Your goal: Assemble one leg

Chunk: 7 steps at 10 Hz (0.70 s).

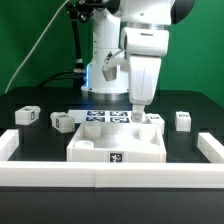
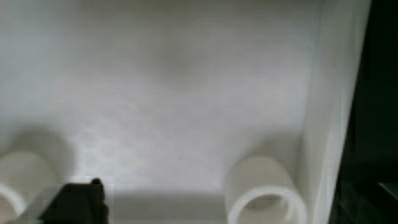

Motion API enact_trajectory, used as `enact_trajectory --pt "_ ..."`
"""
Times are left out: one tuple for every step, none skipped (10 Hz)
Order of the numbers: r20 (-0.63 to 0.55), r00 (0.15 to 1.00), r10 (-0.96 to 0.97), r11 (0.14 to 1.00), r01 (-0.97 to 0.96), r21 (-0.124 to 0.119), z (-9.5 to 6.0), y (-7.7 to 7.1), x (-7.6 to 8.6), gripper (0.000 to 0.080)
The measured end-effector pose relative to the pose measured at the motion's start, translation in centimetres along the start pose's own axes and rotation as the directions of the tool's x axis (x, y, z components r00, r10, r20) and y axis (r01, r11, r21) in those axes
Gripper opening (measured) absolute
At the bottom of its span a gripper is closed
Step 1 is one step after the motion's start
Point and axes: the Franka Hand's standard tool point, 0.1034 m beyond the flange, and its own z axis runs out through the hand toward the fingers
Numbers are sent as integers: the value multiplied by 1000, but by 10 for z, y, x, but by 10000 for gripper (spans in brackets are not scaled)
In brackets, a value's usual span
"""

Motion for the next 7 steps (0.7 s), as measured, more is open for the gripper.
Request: enact_trajectory --pt "-6 1000 8 1000 -8 20 14 -16 0 650" --pt "-6 1000 9 999 -9 37 23 -24 0 650" --pt "-8 1000 14 999 -13 46 30 -26 -1 650" --pt "-8 1000 18 998 -18 54 35 -28 0 650" --pt "-10 1000 18 998 -18 56 37 -28 2 650" --pt "-12 1000 23 999 -23 50 37 -27 4 621" --pt "-12 1000 25 998 -24 50 37 -27 3 621"
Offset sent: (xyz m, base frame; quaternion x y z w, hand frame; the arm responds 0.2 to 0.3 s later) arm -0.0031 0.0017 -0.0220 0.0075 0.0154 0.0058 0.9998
